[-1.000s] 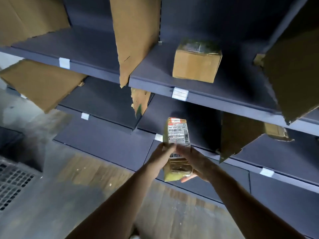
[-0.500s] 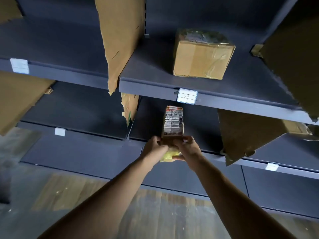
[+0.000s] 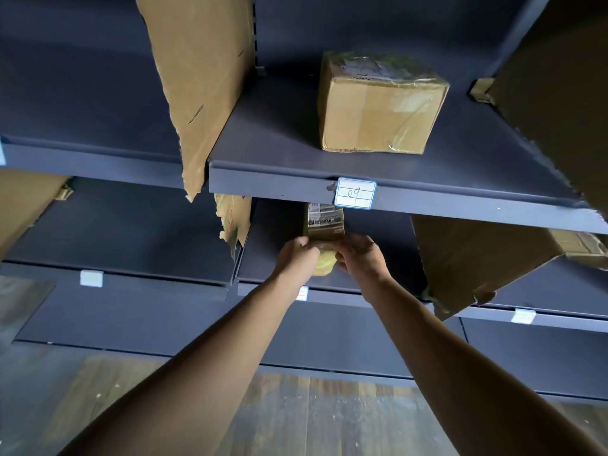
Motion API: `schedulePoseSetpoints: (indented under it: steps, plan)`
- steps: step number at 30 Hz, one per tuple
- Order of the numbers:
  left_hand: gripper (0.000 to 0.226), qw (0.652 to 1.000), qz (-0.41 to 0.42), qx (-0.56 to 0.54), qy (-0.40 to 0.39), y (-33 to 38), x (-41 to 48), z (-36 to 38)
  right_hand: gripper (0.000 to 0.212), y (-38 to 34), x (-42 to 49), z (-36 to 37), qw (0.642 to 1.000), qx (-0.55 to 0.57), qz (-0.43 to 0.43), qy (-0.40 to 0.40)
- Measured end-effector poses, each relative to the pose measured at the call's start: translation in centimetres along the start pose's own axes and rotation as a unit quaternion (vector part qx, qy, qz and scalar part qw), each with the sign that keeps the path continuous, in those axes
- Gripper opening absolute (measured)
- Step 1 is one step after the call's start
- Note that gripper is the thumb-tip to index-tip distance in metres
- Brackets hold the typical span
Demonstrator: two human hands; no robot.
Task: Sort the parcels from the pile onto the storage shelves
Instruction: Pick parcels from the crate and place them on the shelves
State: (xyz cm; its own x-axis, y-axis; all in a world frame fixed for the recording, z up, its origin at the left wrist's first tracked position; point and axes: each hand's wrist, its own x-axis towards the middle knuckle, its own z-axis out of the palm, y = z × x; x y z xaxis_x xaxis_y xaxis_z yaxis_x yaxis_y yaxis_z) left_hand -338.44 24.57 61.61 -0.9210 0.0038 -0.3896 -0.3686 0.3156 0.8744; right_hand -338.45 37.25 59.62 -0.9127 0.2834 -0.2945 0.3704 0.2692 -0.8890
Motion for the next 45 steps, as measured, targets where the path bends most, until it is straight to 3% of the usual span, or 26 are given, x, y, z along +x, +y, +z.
schedulePoseSetpoints:
  steps: [3,8,12,21,26,31,45]
  plan:
    - [0.05,1.0,-0.003,-0.01,-0.028,0.4,0.0,0.2,0.021,0.0,0.4,0.0,1.0,-0.009,0.002,-0.017]
    - [0.077,0.998,-0.012,0.002,-0.06,-0.2,-1.5,0.1,0.035,0.4,-1.9,-0.9,0.999,0.007,0.016,-0.038]
    - [0.055,0.999,-0.01,-0.021,-0.028,0.3,-3.8,0.5,0.027,1.2,-4.5,-2.6,0.998,0.044,0.03,-0.043]
    - [0.049,0.994,-0.006,-0.053,-0.094,3.2,-13.0,6.6,0.033,0.8,-14.9,-11.4,0.989,0.13,0.066,0.031]
    - [0.034,0.983,0.005,-0.075,-0.17,5.6,-19.8,13.6,0.025,1.5,-20.6,-20.0,0.984,0.146,0.043,0.095]
    - [0.033,0.968,0.069,-0.047,-0.238,8.8,-27.4,23.0,0.024,5.0,-27.3,-30.8,0.971,0.155,0.035,0.181]
    - [0.034,0.889,0.165,0.002,-0.427,12.6,-56.1,52.9,0.027,20.4,-51.4,-62.4,0.9,0.194,0.035,0.389]
